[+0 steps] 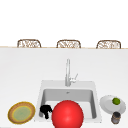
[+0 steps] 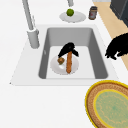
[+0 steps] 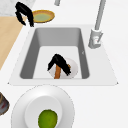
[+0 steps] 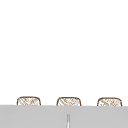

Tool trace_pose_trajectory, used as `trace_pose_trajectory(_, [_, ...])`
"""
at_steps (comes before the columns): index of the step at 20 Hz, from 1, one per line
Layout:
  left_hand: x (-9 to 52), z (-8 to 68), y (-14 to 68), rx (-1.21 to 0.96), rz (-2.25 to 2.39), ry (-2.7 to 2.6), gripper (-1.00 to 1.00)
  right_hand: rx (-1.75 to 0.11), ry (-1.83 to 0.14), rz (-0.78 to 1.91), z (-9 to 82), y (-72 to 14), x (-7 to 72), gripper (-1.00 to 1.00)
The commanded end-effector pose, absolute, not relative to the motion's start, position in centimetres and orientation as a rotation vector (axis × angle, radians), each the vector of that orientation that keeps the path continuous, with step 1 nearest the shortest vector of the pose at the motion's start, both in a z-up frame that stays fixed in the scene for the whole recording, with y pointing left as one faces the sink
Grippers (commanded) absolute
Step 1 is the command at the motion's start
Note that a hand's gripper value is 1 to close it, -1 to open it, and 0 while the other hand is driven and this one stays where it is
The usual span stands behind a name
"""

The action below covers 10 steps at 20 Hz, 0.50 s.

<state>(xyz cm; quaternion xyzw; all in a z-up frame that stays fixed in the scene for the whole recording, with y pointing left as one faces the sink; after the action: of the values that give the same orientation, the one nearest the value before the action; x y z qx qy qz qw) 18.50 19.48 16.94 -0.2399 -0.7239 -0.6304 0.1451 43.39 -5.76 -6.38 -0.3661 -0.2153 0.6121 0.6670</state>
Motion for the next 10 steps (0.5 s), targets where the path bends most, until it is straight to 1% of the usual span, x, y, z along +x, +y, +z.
trace_pose_trajectory(1, [18.5, 16.9, 19.5, -0.691, -1.816, -2.086, 0.0, -0.812, -0.426, 1.327, -8.1, -4.5, 45.0, -1.0])
trace_pose_trajectory(6, [18.5, 16.9, 19.5, -0.691, -1.816, -2.086, 0.0, -0.857, -0.39, 1.299, -9.6, -4.1, 47.3, -1.0])
trace_pose_trajectory(10, [18.5, 16.9, 19.5, -0.691, -1.816, -2.086, 0.0, -0.947, -0.437, 1.276, -9.9, -3.5, 45.5, -1.0])
